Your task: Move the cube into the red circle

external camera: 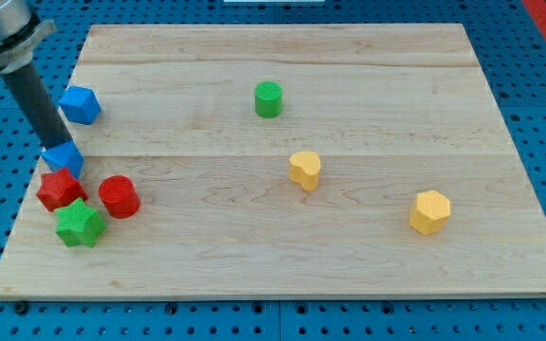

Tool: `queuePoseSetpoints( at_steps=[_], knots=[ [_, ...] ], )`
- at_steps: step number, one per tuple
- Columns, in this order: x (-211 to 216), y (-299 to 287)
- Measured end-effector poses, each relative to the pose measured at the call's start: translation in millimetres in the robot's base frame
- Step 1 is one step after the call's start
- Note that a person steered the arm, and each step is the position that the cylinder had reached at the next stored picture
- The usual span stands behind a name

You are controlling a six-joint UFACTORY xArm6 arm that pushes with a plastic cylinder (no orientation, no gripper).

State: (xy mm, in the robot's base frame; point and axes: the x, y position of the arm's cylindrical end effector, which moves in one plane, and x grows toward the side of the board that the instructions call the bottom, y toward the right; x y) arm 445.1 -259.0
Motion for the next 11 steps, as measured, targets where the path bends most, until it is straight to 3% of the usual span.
queuePoseSetpoints(
  at_steps=[1, 2, 3, 4, 5, 6, 7, 8, 9, 10, 11],
  knots=[
    [9, 20],
    [-31, 35],
    [-100, 42],
    [-138, -7],
    [-95, -19],
    [-50, 21],
    [-50, 31],
    [-80, 47],
    [-22, 61],
    [-16, 61],
    [-81, 102]
  ],
)
